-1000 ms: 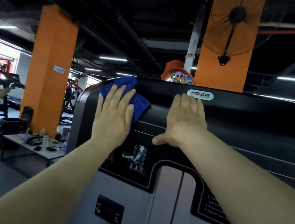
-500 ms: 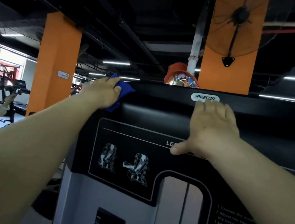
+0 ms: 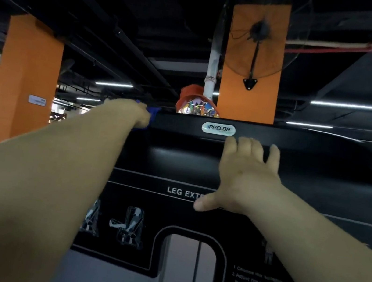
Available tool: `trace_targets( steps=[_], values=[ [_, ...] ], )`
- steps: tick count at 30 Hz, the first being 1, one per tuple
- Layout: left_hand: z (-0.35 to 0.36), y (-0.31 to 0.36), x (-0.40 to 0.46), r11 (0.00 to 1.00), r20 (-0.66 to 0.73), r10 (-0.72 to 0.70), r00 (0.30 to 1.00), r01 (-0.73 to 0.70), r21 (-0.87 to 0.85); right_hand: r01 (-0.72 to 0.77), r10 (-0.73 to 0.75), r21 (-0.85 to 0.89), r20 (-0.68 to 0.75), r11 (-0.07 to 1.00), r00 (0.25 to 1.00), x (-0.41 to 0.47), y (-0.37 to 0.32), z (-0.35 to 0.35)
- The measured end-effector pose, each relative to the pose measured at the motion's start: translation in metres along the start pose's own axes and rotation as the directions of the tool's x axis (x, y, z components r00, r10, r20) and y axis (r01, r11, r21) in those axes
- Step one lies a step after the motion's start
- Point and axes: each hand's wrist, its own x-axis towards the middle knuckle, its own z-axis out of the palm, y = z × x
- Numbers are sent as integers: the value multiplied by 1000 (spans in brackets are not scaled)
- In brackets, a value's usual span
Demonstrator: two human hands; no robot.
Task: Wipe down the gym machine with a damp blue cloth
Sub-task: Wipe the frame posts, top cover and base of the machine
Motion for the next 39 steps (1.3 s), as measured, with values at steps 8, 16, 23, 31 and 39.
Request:
trace_targets(
  steps=[8,16,23,31,39],
  values=[
    [-17,75,-16,952,111,278,954,-289,102,98,-90,73,-110,992,990,-7,23,3],
    [-39,166,-43,907,152,409,900,-420,44,-38,37,55,19,998,999,-10,62,0],
    [-33,176,-39,943,127,327,936,-331,11,-89,89,3,10,996,996,-28,108,-4],
    [-68,238,-96,770,98,633,768,-612,-178,-181,181,-2,-34,983,983,-35,126,3],
    [-71,260,-123,731,9,647,763,-616,-294,-271,291,241,-49,932,955,-46,163,-2]
  ],
)
